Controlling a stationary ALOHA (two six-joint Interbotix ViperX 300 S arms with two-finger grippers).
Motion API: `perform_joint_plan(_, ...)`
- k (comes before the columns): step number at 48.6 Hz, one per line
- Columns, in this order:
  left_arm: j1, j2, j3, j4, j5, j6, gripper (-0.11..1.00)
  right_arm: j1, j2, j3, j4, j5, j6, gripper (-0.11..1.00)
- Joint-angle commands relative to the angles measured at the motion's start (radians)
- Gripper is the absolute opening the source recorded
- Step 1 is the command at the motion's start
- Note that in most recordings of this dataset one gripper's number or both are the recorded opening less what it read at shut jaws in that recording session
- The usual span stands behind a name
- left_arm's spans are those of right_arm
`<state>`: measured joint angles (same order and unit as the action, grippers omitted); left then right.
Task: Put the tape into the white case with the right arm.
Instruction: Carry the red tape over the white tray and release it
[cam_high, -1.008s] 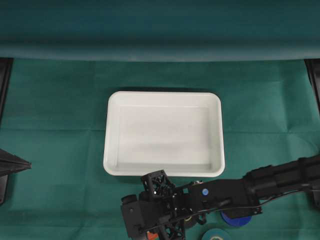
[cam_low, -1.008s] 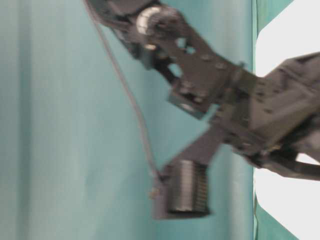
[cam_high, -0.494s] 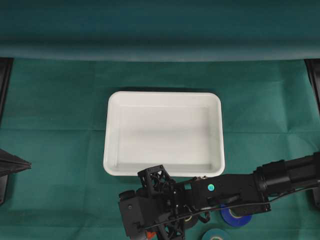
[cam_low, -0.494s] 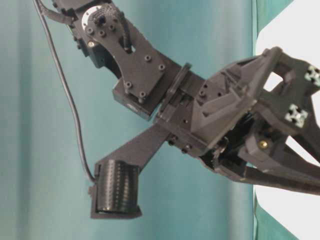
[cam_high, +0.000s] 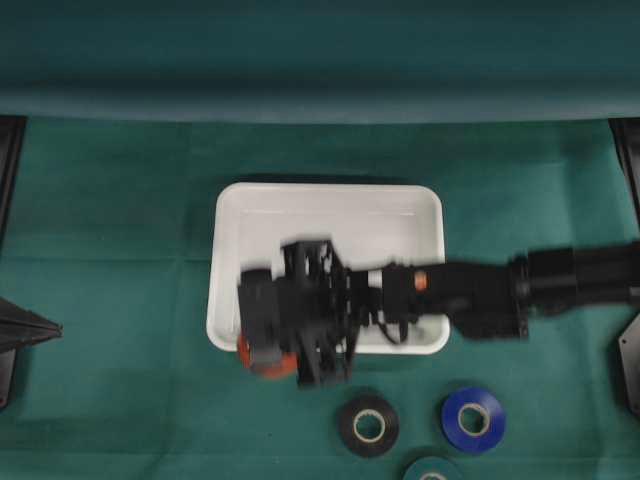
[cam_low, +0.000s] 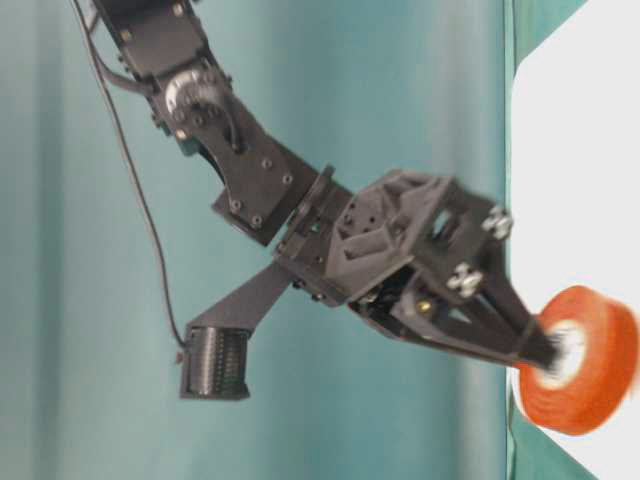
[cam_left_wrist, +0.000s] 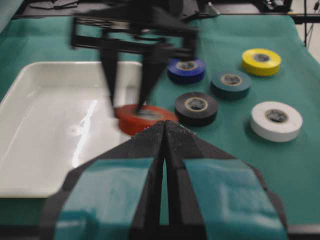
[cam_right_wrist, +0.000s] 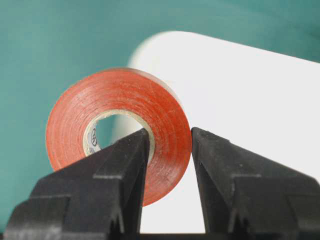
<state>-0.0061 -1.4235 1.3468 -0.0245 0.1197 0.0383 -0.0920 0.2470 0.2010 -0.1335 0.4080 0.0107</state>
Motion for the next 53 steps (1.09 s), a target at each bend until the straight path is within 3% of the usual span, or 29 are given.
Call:
perform_joint_plan(1, -0.002, 0.008, -0.011, -0.002, -0.011, -0.002, 0.0, -0.055, -0.035, -0.043, -0.009, -0.025, 0.002, 0.01)
perform_joint_plan(22, -0.002, 0.008, -0.009, -0.002, -0.011, -0.002, 0.0, -0.198, 0.012, -0.08, -0.032, -0.037, 0.0, 0.01)
perform_joint_plan(33, -0.002, 0.008, -0.011, -0.002, -0.011, -0.002, 0.0, -0.206, 0.025, -0.08, -0.064, -0.048, 0.002, 0.01)
perform_joint_plan(53, -0.002, 0.008, -0.014, -0.002, -0.011, 0.0, 0.0, -0.207, 0.051, -0.075, -0.066, -0.083, -0.002, 0.01)
